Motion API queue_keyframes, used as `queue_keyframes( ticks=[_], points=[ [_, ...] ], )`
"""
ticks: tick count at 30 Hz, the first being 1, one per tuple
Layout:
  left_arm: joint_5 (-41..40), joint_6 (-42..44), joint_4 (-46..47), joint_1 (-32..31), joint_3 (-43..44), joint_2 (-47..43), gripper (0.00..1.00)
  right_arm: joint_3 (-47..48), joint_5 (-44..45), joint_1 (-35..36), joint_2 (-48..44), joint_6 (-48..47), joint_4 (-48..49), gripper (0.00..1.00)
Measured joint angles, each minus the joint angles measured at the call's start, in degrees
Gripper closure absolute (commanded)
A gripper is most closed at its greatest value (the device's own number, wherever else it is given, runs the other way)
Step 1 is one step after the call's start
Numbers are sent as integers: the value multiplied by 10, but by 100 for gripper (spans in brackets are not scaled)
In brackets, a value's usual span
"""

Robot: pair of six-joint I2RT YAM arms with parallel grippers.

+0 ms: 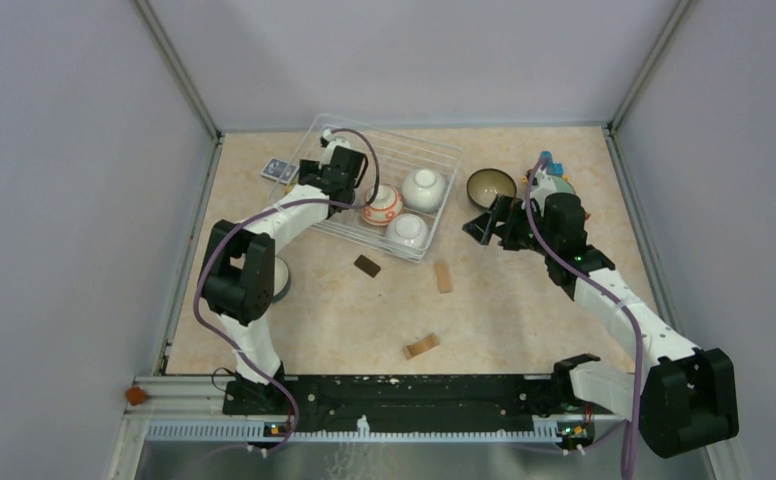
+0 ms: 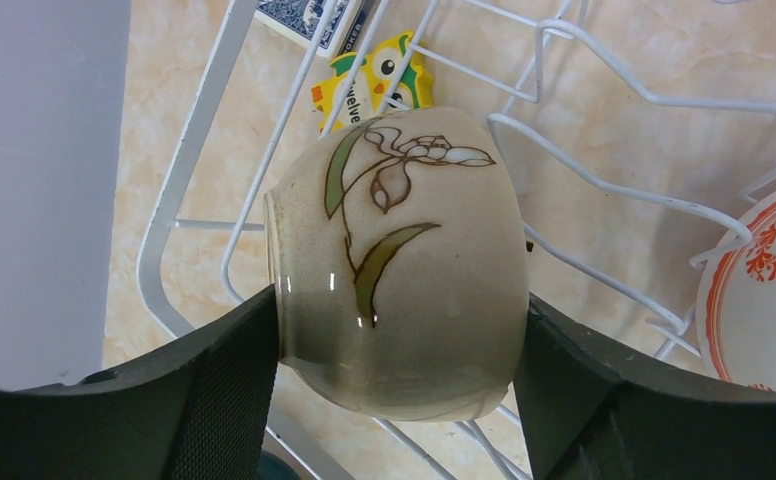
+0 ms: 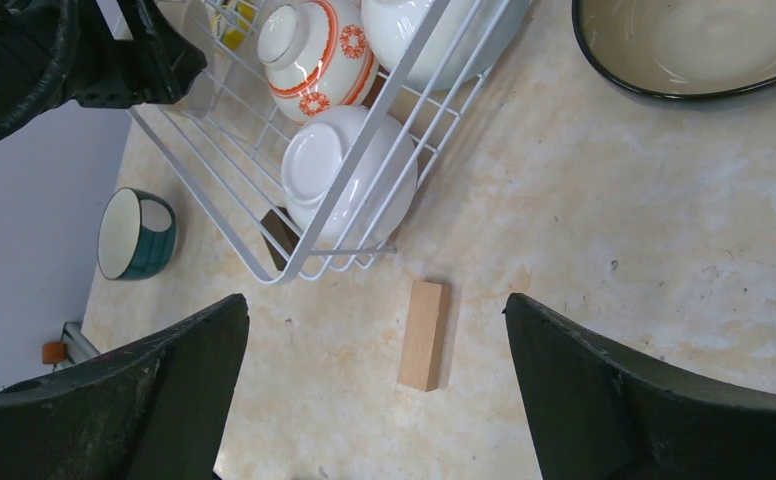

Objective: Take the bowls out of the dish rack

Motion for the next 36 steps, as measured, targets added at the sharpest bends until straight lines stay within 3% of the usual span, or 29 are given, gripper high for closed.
queue_keyframes(
  ticks=[16,36],
  points=[
    [-20,-2,6,-2,-3,-14,32,0,0,0,0,0,0,3],
    [-18,11,52,-3,-52,-147,34,0,-2,0,0,0,1,4]
  ],
)
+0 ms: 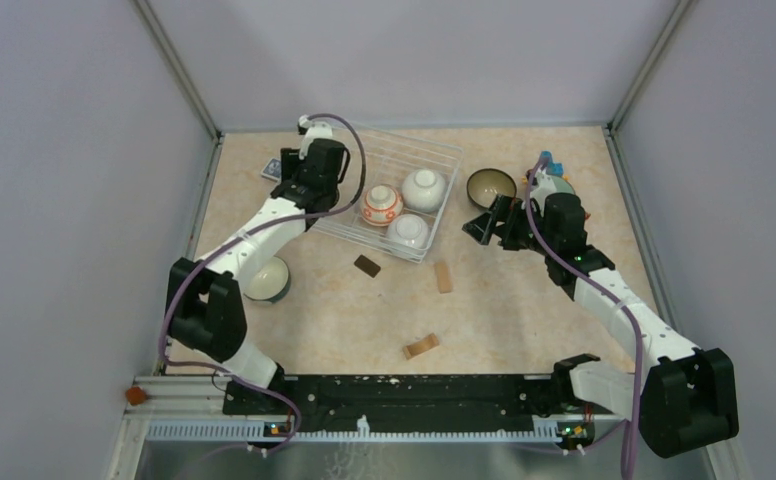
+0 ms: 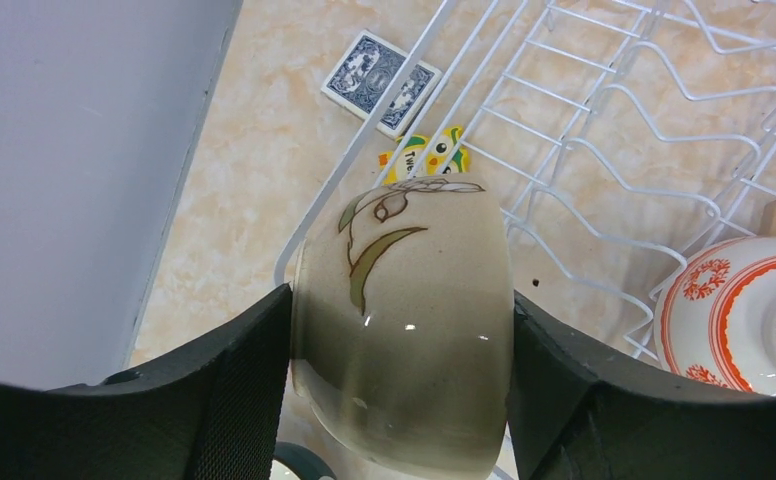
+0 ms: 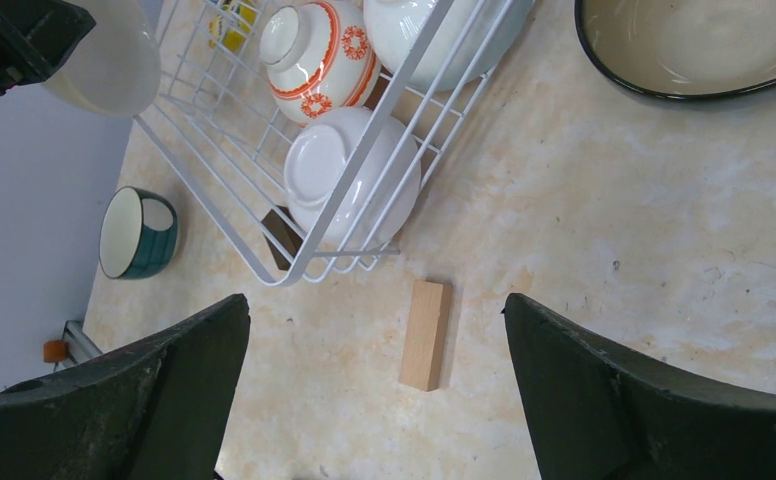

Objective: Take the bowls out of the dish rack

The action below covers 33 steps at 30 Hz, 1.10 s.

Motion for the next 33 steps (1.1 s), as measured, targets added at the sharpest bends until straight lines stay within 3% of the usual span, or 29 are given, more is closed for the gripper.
queue_keyframes(
  ticks=[15,20,25,33],
  points=[
    [20,-2,35,0,-7,-56,36,0,0,0,0,0,0,4],
    [35,-18,35,3,-11,-57,31,0,0,0,0,0,1,4],
    [54,-41,30,21,-12,-52,18,0,0,0,0,0,1,4],
    [89,-47,26,43,-15,-41,23,0,0,0,0,0,1,4]
  ],
)
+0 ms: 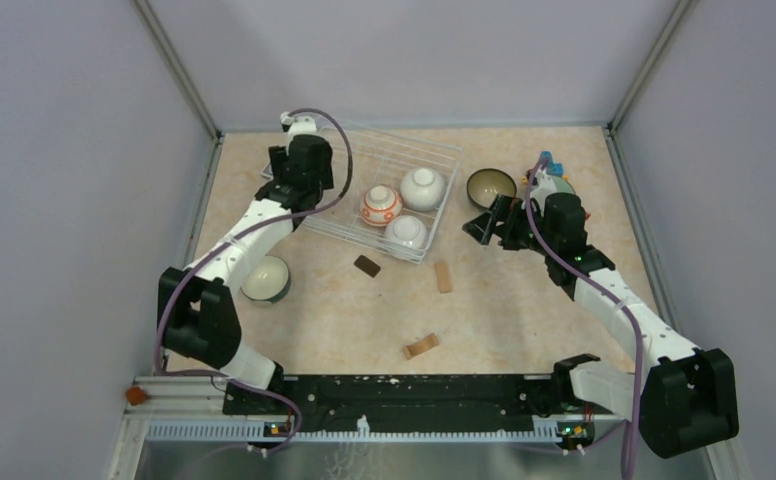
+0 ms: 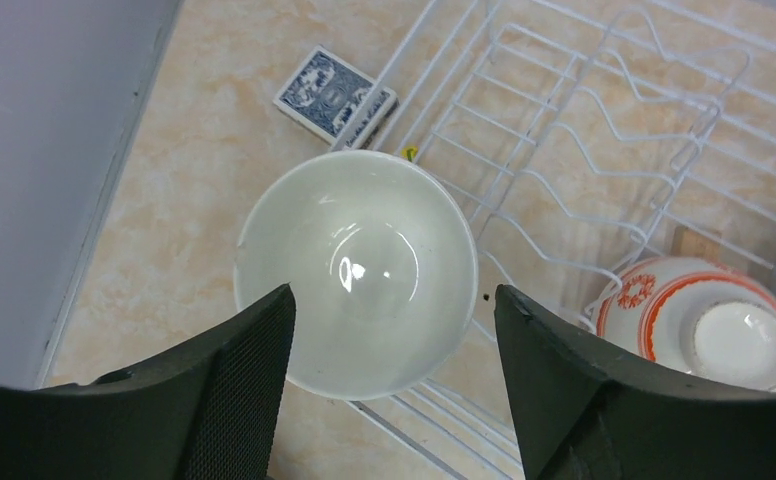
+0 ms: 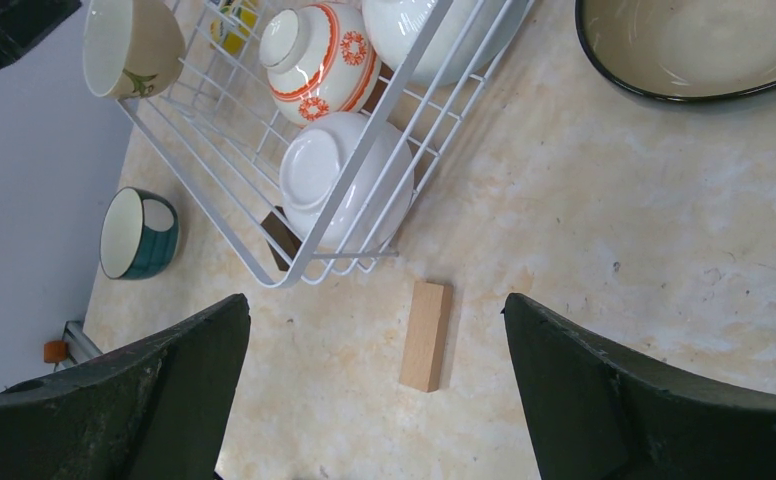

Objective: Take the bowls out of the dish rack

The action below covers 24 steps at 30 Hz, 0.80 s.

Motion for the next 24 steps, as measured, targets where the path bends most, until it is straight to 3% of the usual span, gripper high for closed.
queue_keyframes(
  ticks=[7,15,19,24],
  points=[
    [52,42,-32,0,19,76,27,0,0,0,0,0,1,4],
    [55,49,-59,0,40,126,32,0,0,0,0,0,1,4],
    [48,49,-63,0,41,133,40,0,0,0,0,0,2,4],
    [31,46,-64,0,41,133,58,0,0,0,0,0,2,4]
  ],
)
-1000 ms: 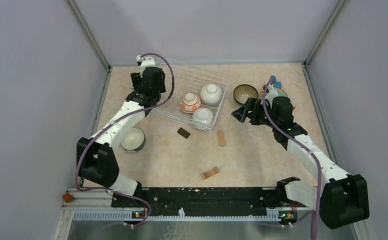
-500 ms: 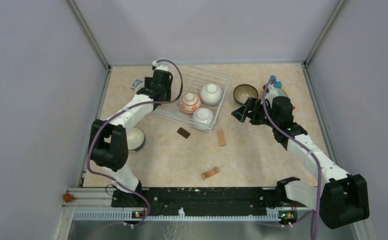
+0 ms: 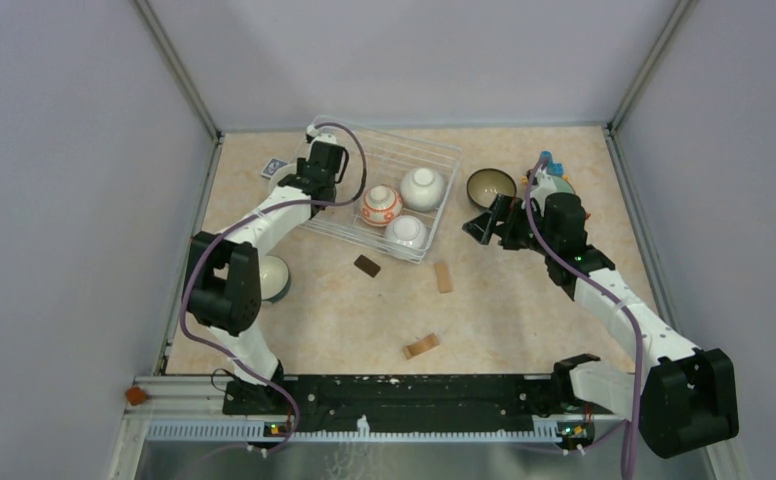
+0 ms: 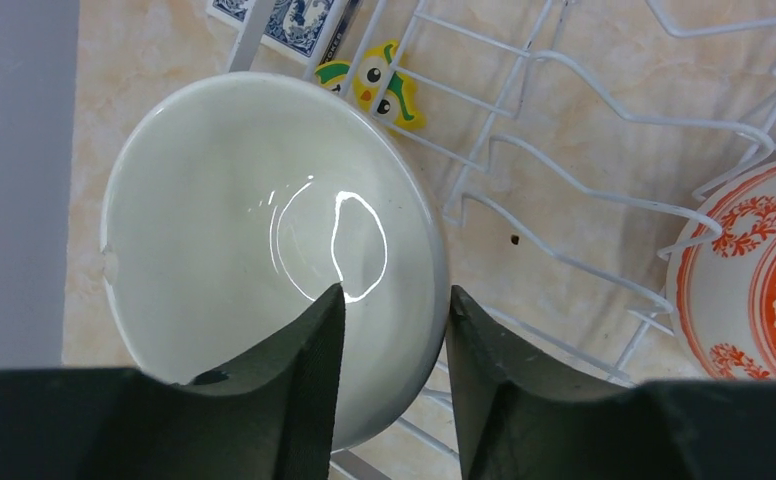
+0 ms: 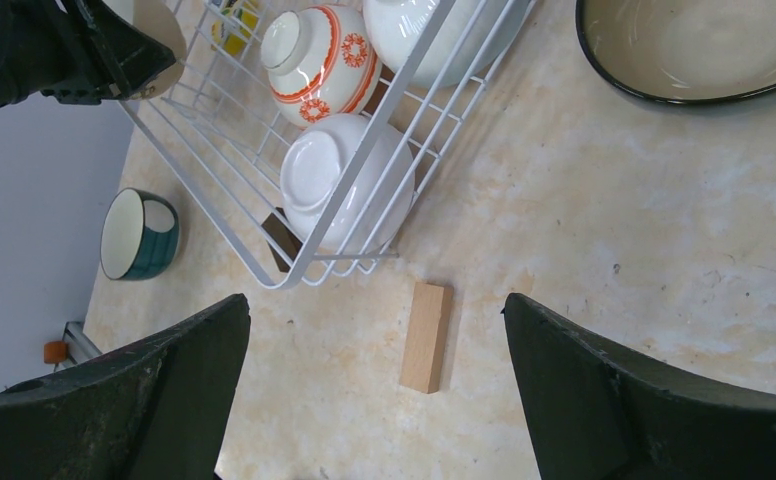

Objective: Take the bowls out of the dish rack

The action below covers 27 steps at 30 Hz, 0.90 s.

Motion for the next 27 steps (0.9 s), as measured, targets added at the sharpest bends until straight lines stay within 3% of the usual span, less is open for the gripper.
queue_keyframes(
  ticks=[6,10,22,27],
  points=[
    [-16,-7,3,-8,0,0,75,0,0,0,0,0,0,4],
    [-40,-7,11,-16,1,-2,100,0,0,0,0,0,0,4],
    [-71,0,-9,-39,1,-76,100,0,0,0,0,0,0,4],
    [-50,13,-8,-58,1,-128,100,0,0,0,0,0,0,4]
  ],
)
